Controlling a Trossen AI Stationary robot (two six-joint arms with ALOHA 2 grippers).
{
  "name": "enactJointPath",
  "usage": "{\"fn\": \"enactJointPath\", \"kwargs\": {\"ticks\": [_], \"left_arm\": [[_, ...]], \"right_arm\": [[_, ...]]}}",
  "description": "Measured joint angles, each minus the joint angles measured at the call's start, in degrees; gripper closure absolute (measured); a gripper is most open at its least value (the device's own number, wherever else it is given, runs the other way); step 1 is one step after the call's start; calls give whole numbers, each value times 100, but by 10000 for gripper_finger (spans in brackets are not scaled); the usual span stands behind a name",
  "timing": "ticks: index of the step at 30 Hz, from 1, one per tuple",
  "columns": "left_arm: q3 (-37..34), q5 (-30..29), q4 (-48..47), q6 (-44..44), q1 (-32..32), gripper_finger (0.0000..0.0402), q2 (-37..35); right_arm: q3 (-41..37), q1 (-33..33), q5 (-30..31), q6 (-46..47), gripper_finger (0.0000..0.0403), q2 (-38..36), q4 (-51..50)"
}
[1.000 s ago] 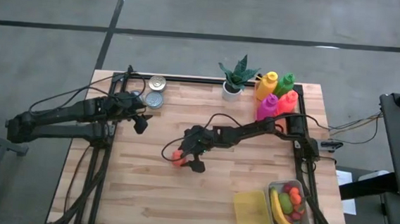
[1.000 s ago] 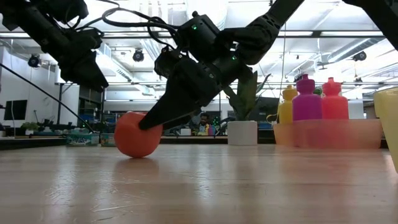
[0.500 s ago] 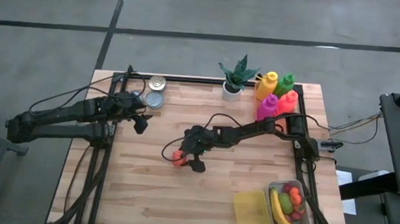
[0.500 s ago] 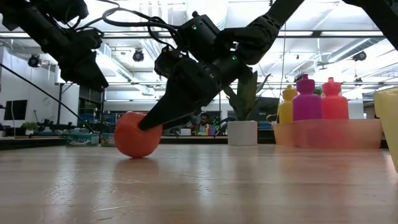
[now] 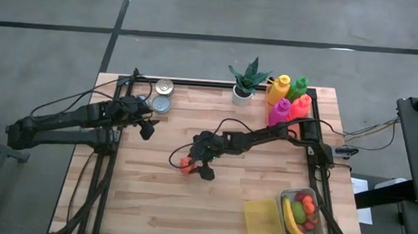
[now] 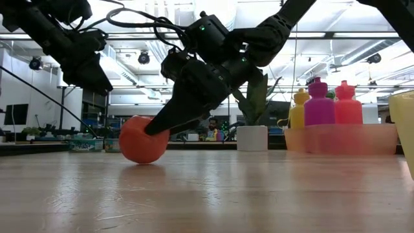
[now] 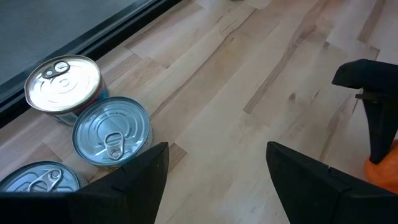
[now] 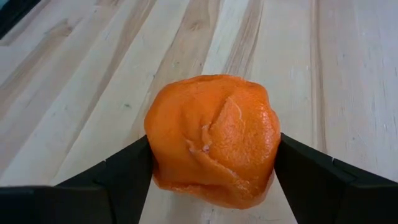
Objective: Pick & Place Food Item
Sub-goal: Put the orange into the gray bin
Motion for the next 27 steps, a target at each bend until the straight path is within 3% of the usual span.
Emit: {"fn": "enactJointPath", "kwargs": {"ticks": [9,19,27], "left_arm": [[1,0,-1,0,1,126,0],[0,0,-13,0,1,126,-2],[0,0,4,0,-1,126,0]], "right_arm": [[23,-72,86,94,112,-487,-545],[205,-63,934,567,112,-1907,-2872],[172,40,1117,1131,112,-3113,-4911]]}}
